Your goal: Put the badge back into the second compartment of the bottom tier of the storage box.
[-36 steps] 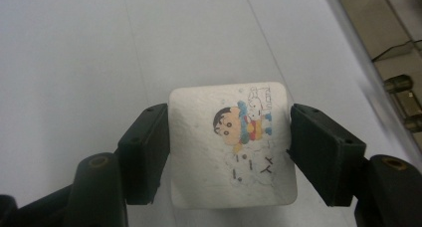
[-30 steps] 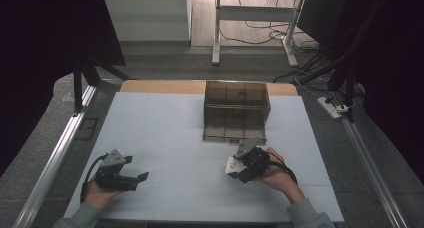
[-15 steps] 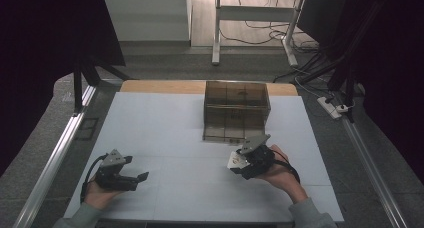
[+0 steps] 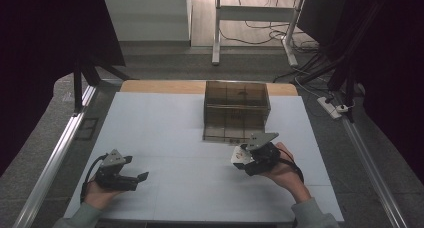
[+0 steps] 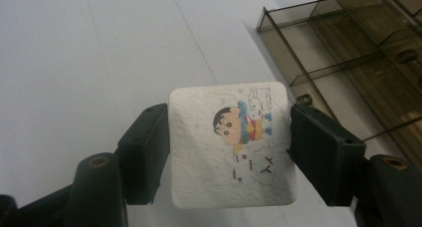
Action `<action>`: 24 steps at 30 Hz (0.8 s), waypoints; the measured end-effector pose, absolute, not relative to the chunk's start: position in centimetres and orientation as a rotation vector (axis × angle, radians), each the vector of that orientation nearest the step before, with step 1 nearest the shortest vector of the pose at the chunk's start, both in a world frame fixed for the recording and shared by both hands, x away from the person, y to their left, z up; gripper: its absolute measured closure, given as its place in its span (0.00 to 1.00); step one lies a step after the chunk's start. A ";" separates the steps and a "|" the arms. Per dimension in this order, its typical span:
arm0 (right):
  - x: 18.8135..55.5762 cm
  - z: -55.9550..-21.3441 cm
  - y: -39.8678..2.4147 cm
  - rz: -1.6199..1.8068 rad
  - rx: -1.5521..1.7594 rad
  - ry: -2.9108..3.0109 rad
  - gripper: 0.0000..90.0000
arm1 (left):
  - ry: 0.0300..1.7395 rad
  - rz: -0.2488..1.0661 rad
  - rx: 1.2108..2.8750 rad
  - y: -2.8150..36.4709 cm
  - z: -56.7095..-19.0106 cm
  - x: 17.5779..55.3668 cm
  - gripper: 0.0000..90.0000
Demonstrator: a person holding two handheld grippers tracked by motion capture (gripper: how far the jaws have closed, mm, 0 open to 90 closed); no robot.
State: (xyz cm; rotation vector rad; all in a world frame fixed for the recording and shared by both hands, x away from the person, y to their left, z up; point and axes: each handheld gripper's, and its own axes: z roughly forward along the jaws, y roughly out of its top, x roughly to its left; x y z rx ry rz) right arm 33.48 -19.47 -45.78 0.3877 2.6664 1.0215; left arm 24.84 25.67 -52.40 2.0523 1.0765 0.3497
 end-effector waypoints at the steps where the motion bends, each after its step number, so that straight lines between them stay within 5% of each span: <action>1: 33.5 -45.6 -19.6 1.016 0.387 2.664 0.37 | 1.077 0.350 2.052 25.7 -52.4 24.8 0.12; 24: 33.6 -44.2 -21.4 1.086 0.486 2.504 0.37 | 1.078 0.349 2.053 25.6 -52.4 24.8 0.12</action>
